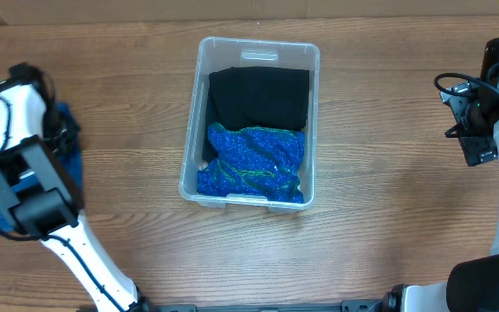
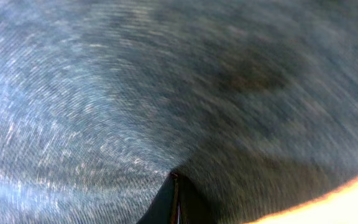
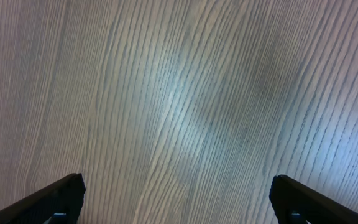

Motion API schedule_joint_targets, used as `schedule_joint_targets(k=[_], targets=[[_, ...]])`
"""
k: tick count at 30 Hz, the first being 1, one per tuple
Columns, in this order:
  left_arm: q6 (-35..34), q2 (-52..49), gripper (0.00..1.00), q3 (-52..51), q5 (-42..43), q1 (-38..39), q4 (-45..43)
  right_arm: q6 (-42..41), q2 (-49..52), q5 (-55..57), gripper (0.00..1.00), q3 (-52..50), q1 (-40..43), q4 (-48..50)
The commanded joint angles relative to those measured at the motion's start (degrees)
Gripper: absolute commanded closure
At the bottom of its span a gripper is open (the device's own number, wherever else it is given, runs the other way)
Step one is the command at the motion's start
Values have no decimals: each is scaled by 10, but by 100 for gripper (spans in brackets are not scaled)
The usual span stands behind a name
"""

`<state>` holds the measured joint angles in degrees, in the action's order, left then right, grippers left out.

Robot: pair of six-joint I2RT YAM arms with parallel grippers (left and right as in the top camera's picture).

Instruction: Pack container

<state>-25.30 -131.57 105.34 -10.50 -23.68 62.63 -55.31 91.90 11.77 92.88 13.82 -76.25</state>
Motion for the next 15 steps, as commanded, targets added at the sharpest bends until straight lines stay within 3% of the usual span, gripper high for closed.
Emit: schedule_joint_targets(k=[1,5,10,11,13,14,15], targets=[[-13,-22,96,-19,180,116,-47,-3,-2,2,0,1,1,1],[-7,-21,96,-7,180,172,-68,-2,-2,2,0,1,1,1],[37,-2,96,70,176,185,-14,-3,-2,2,0,1,1,1],[47,10,90,103,176,183,5,-3,-2,2,0,1,1,1],[72,30,73,148,176,178,23,-3,-2,2,0,1,1,1],[84,43,29,170,176,173,28,-3,-2,2,0,1,1,1],[102,56,9,188,176,167,29,-3,-2,2,0,1,1,1]])
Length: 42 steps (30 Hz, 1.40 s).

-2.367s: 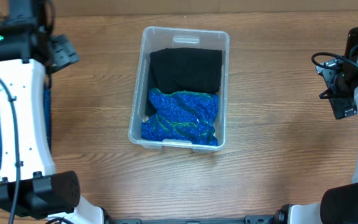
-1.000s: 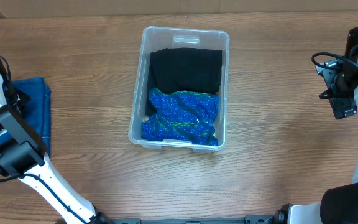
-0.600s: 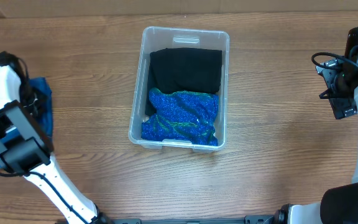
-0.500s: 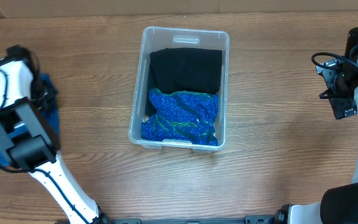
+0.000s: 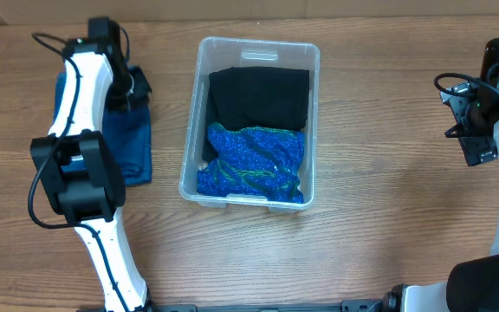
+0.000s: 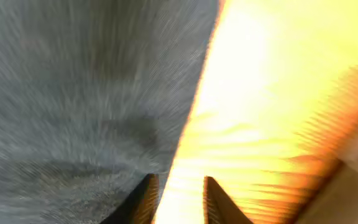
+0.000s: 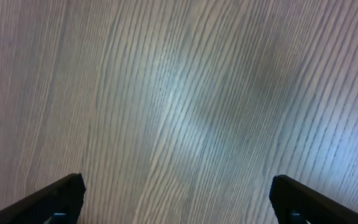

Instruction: Pack container

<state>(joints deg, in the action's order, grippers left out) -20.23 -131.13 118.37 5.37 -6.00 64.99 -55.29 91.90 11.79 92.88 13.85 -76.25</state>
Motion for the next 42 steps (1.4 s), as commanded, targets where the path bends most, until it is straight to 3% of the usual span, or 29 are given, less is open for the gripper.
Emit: schedule_joint_targets(k=[1,2,5,6,7,8,10,13,22,28,33,42], targets=[[76,60,5,68,17,-16,6,-3,-2,2,0,1,1,1],[115,69,0,73,17,-28,10,-3,-2,2,0,1,1,1],[204,69,0,72,17,-62,42,-3,-2,2,0,1,1,1],[249,68,8,70,38,-76,62,-3,-2,1,0,1,1,1],[367,67,6,59,144,-105,85,-3,-2,2,0,1,1,1],[394,67,0,57,207,-127,90,-3,-2,1,0,1,1,1],[392,67,0,43,258,-172,65,-3,-2,2,0,1,1,1],[327,67,0,11,258,-237,32,-3,-2,2,0,1,1,1],[333,67,0,-139,352,-313,-58,-3,-2,2,0,1,1,1],[330,67,0,-159,342,-326,-79,-3,-2,2,0,1,1,1],[334,67,0,-160,262,-340,-71,-3,-2,1,0,1,1,1],[333,23,0,-160,232,-341,-72,-3,-2,1,0,1,1,1]])
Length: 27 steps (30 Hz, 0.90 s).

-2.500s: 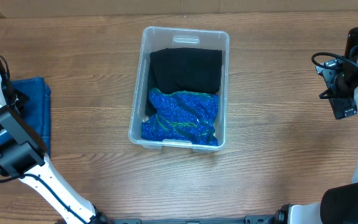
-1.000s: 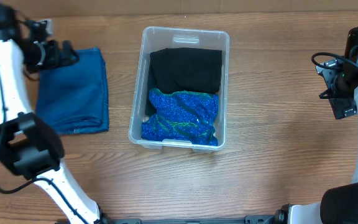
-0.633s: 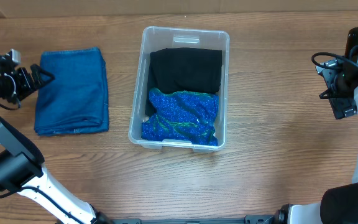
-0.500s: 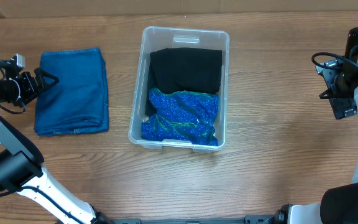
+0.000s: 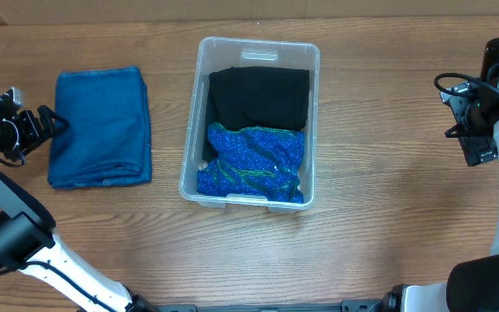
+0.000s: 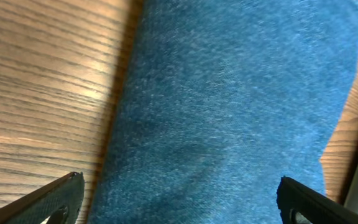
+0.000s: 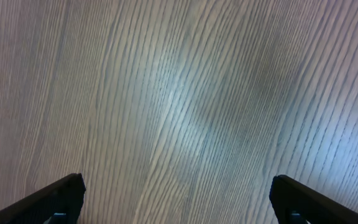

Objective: Pack container
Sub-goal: 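Close the left gripper on the blue towel's left edge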

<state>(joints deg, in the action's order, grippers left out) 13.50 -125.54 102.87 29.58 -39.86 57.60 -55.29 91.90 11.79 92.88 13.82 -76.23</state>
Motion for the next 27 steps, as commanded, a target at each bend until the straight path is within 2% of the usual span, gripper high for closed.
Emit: schedule_joint_targets(k=[1,11,27], targets=[[-4,-41,0,-5,-9,-3,2,-3,-2,2,0,1,1,1],[11,-73,0,-5,93,-1,-9,-3,-2,2,0,1,1,1],[17,-117,0,-12,88,28,-2,-3,-2,2,0,1,1,1]])
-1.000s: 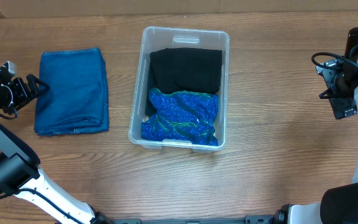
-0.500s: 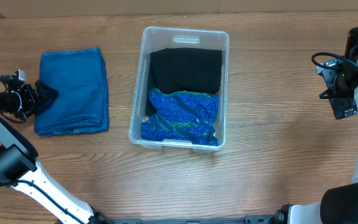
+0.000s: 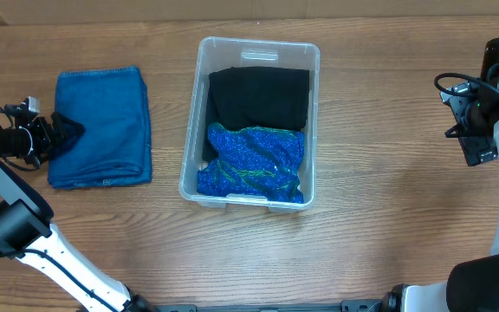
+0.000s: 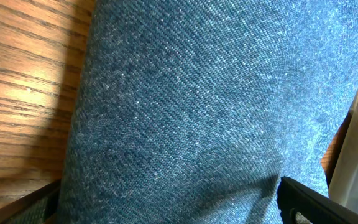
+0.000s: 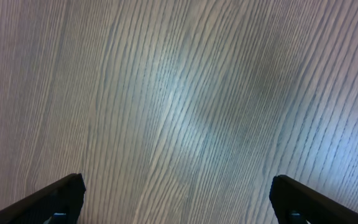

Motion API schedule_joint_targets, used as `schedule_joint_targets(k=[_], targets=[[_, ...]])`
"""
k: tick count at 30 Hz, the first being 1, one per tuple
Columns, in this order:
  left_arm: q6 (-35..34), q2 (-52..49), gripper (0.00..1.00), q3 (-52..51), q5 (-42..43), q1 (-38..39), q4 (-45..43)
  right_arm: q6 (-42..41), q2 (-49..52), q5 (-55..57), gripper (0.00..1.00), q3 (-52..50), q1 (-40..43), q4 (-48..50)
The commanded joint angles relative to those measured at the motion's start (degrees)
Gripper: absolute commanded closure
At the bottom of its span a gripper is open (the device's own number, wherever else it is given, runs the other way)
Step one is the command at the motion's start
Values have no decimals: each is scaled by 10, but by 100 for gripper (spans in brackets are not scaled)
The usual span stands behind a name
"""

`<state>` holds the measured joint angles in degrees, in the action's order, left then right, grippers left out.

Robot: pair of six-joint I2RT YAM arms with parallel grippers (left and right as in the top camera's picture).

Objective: Pack container
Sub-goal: 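Close the left gripper on the blue towel's left edge, then lift the blue towel and carry it over the bin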

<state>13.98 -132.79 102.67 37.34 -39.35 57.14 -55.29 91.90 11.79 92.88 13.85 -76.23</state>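
A clear plastic container [image 3: 199,104] stands mid-table, holding a folded black cloth [image 3: 259,95] at the back and a crumpled blue patterned cloth [image 3: 254,160] at the front. Left of it a folded blue denim cloth [image 3: 102,121] lies flat on the wood. My left gripper [image 3: 66,134] is open at the denim's left edge, the fingers [image 4: 300,196] straddling the fold; denim [image 4: 197,106] fills the left wrist view. My right gripper [image 3: 475,147] hangs open over bare wood at the far right, with nothing between its fingertips [image 5: 58,199].
The wooden table [image 3: 388,225] extends around the container. The right arm's cables [image 3: 453,87] sit near the right edge. In the left wrist view the container's wall shows at the right.
My left gripper has moved right from beside the denim cloth onto its left edge, still open. The right arm and the container's contents are unchanged.
First my left gripper was shut on the denim cloth at the far left edge of the table. Then the cloth lay closer to the container with the gripper at its top. Later the gripper stood open left of the flat cloth, and now straddles its edge.
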Motion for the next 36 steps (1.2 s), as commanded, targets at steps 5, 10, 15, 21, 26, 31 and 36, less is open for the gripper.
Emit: schedule_joint_targets(k=[5,10,15,21,26,31,36], targets=[[12,-66,39,-10,12,32,-1,-3,-2,1,0,1,1,1],[0,-66,96,-10,12,31,-4,-3,-2,1,0,1,1,1],[-33,-59,96,2,13,29,14,-3,-2,1,0,1,1,1],[-34,19,96,140,70,31,113,-3,-2,2,0,1,1,1],[-110,160,96,229,136,34,106,-3,-2,1,0,1,1,1],[-230,306,96,240,153,64,87,-3,-2,2,0,1,1,1],[-331,380,96,240,151,221,42,-3,-2,1,0,1,1,1]])
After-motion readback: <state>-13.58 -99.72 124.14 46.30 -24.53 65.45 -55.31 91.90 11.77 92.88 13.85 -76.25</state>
